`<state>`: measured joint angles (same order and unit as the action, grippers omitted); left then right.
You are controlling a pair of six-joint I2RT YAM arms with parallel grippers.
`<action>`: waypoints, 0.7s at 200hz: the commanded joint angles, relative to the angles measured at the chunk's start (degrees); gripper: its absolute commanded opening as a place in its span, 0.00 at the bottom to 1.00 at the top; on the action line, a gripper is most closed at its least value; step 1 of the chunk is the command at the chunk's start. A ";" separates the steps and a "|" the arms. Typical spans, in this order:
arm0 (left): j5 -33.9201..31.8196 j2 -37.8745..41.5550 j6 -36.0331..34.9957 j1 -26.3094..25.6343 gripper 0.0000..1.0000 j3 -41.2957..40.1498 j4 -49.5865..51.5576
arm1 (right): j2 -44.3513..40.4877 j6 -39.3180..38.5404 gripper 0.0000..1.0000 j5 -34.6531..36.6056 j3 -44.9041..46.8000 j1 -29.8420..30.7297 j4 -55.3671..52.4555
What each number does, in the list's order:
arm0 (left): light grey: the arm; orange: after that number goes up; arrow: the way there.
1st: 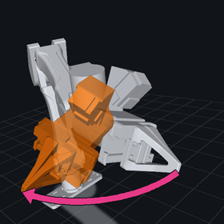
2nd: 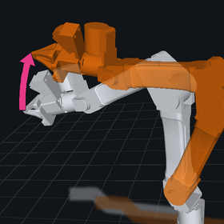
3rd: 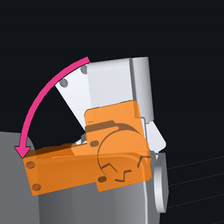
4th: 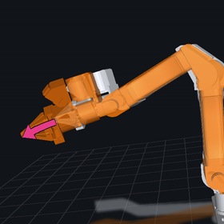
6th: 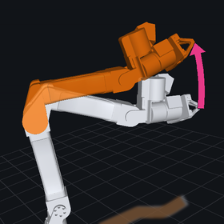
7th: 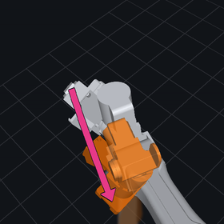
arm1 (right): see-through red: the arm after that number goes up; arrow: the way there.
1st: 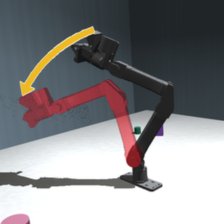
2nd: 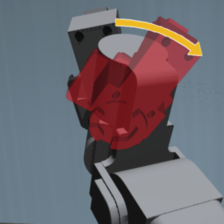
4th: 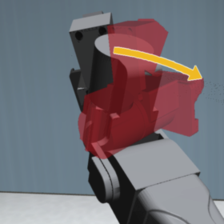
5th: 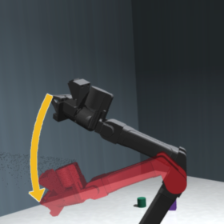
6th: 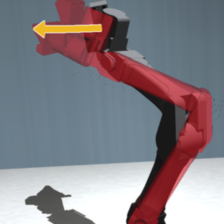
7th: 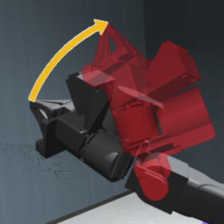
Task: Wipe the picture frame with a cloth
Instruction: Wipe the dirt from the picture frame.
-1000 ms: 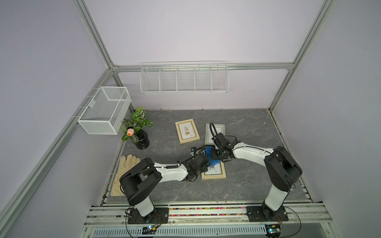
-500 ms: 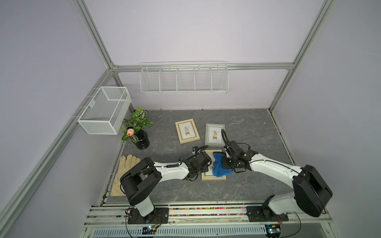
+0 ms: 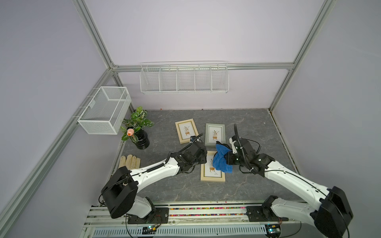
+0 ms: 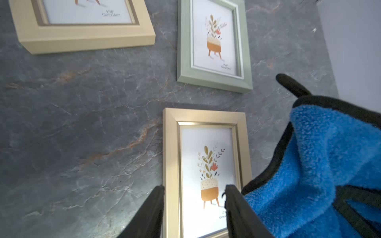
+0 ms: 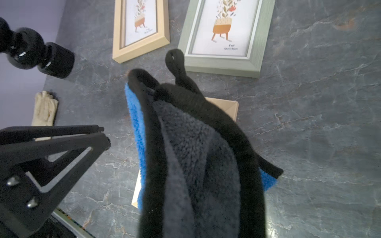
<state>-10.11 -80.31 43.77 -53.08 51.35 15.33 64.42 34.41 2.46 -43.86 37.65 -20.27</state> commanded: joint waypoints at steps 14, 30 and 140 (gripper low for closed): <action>5.09 11.87 -6.91 0.12 0.59 -10.25 -12.12 | -5.65 0.50 0.07 -3.22 2.41 0.32 3.69; 10.03 15.71 -10.25 0.02 0.61 -13.32 -19.21 | -7.24 0.83 0.07 -5.36 3.31 0.48 6.47; 26.30 12.93 -16.50 -2.24 0.71 -12.49 -30.06 | -10.80 -1.00 0.07 -12.21 4.89 7.29 19.83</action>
<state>11.62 -65.91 30.28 -54.48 36.47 -13.43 54.92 34.68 -7.35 -39.75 43.57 -5.61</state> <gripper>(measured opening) 0.718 0.124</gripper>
